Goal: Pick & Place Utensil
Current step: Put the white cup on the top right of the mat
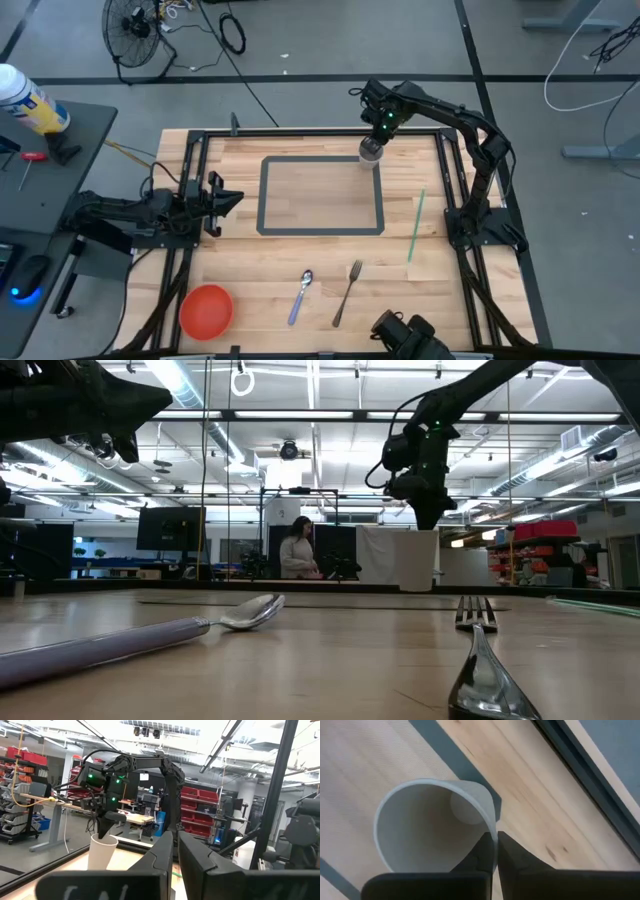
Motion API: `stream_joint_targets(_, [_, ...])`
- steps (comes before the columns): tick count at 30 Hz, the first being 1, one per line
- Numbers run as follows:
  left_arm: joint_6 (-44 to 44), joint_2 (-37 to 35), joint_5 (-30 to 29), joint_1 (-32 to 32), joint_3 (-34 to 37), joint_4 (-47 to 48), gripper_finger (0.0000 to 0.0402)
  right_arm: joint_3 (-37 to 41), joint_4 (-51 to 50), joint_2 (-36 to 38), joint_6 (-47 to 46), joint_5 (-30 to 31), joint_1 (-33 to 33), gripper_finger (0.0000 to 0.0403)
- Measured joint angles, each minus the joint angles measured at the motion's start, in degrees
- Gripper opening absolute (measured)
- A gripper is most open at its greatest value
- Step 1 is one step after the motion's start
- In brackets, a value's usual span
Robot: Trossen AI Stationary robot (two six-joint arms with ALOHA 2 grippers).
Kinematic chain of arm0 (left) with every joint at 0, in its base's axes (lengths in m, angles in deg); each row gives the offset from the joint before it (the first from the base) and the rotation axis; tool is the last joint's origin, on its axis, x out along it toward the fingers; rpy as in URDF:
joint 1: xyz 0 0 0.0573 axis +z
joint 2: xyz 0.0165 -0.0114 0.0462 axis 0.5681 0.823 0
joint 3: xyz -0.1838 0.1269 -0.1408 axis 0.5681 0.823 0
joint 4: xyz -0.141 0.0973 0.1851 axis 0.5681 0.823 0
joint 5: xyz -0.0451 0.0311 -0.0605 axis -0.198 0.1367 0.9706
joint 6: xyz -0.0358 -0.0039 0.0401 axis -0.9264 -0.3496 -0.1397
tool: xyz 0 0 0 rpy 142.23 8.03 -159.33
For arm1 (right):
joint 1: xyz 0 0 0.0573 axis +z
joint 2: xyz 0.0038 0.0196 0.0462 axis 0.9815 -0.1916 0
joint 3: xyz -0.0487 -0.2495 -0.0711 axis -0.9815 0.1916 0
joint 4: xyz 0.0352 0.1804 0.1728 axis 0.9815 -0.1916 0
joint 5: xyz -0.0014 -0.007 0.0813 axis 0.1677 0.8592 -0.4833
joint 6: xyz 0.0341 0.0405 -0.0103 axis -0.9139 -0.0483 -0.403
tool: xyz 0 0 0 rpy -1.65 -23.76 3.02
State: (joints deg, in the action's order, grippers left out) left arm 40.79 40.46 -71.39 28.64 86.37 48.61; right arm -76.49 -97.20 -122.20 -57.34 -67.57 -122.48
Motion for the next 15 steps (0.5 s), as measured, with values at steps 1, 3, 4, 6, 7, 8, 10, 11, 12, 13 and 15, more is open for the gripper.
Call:
stream_joint_targets(1, [0.0,0.0,0.0,0.0,0.0,0.0,0.0032,0.0,0.1,0.0,0.0,-0.1,0.0,0.0009])
stream_joint_targets(3, [0.0,0.0,0.0,0.0,0.0,0.0,0.0032,0.0,0.4,0.0,0.0,-1.1,0.0,0.0009])
stream_joint_targets(4, [0.0,0.0,0.0,0.0,0.0,0.0,0.0032,0.0,0.6,0.0,0.0,-1.8,0.0,0.0009])
stream_joint_targets(6, [0.0,0.0,0.0,0.0,0.0,0.0,0.0032,0.0,0.9,0.0,0.0,-3.2,0.0,0.0009])
stream_joint_targets(7, [0.0,0.0,0.0,0.0,0.0,0.0,0.0032,0.0,1.2,0.0,0.0,-3.3,0.0,0.0009])
stream_joint_targets(8, [0.0,0.0,0.0,0.0,0.0,0.0,0.0032,0.0,1.3,0.0,0.0,-3.3,0.0,0.0009])
stream_joint_targets(10, [0.0,0.0,0.0,0.0,0.0,0.0,0.0032,0.0,1.1,0.0,0.0,-3.5,0.0,0.0009])
stream_joint_targets(11, [0.0,0.0,0.0,0.0,0.0,0.0,0.0032,0.1,0.9,0.0,0.0,-3.4,0.0,0.0009])
stream_joint_targets(12, [0.0,0.0,0.0,0.0,0.0,0.0,0.0032,0.3,1.0,0.0,0.0,-3.1,0.0,0.0009])
stream_joint_targets(13, [0.0,0.0,0.0,0.0,0.0,0.0,0.0032,0.8,1.3,0.0,0.0,-3.0,0.0,0.0009])
stream_joint_targets(15, [0.0,0.0,0.0,0.0,0.0,0.0,0.0032,2.2,2.3,0.1,-0.2,-4.3,0.0,0.0009])
